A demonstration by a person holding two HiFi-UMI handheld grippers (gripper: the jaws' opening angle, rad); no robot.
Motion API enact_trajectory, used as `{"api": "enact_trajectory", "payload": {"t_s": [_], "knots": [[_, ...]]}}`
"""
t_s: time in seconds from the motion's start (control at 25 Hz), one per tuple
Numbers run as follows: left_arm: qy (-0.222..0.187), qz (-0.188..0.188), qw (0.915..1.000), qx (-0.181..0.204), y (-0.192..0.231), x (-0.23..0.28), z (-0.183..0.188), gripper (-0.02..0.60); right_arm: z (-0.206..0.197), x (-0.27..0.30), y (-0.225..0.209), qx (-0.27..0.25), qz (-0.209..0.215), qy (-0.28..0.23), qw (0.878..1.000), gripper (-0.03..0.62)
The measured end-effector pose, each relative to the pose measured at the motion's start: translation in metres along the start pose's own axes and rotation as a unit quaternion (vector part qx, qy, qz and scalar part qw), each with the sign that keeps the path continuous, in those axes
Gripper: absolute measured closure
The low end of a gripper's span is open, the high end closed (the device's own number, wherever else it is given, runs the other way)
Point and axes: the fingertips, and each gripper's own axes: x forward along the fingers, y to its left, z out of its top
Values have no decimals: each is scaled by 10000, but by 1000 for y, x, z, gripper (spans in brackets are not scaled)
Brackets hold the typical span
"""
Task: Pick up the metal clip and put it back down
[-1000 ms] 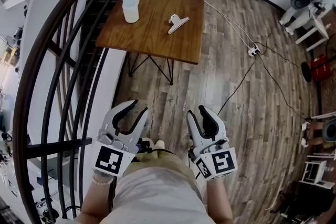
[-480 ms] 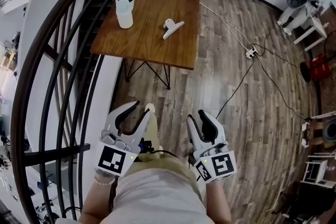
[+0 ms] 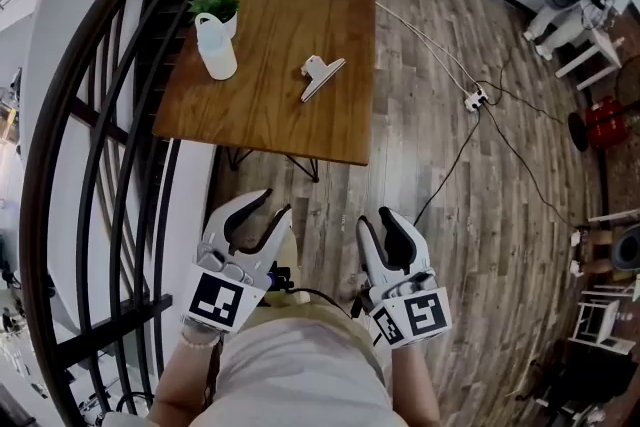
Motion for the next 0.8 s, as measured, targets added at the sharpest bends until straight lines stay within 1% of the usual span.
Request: {"api": "enact_trajectory", "payload": {"t_s": [0.2, 0.32, 0.56, 0.72, 0.8], "knots": [[64, -189, 9998, 65, 50, 41, 22, 457, 31, 54, -19, 9, -97, 78, 9999, 448], [60, -258, 9996, 61, 79, 63, 28, 457, 44, 85, -31, 11, -160, 109, 9998, 448], [165, -421, 9989, 99, 122, 104, 30, 457, 58, 139, -51, -4, -253, 208, 9995, 448], [216, -517, 9984, 10, 141, 123, 24, 457, 62, 164, -60, -25, -324, 276, 9991, 447], [272, -557, 9981, 37, 149, 130, 20, 457, 61, 175, -63, -22, -336, 317, 9989, 447]]}}
